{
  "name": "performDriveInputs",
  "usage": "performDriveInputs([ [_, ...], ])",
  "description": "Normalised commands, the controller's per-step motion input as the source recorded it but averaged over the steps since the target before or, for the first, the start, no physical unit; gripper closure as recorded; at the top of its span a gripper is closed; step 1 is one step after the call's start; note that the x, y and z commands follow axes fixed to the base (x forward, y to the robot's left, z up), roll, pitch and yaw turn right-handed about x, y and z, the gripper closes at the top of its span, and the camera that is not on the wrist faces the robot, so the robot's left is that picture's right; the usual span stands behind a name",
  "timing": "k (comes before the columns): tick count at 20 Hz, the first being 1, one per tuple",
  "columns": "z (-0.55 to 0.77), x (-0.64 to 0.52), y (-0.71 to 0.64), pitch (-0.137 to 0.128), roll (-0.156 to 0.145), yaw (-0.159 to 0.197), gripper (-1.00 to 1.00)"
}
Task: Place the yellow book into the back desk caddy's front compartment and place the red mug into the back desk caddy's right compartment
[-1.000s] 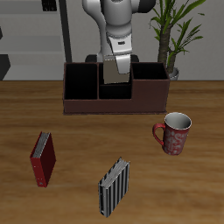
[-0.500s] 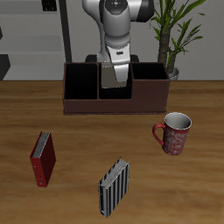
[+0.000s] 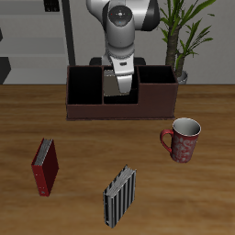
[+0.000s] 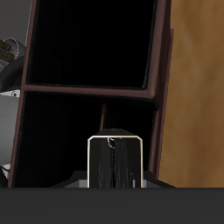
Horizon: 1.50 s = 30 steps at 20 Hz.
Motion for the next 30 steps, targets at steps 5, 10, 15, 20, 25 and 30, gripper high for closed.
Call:
performDriveInputs([
  [5,-0.14,0.05,-0.08,0.025,-0.016,-0.002,1.0],
  [10,-0.07,0.04,-0.07,0.028,-0.026,-0.034,1.0],
  [15,-0.04,0.04,0.0,0.004,-0.001,-0.034,-1.0],
  [20,0.07,-0.02,0.04,-0.009,0.008,-0.011,-1.0],
  [25,0.22,0.01,0.06,-0.05,0.008,-0.035,-1.0],
  [30,0.22,0.01,0.0,-0.041,0.001,-0.03,-1.0],
])
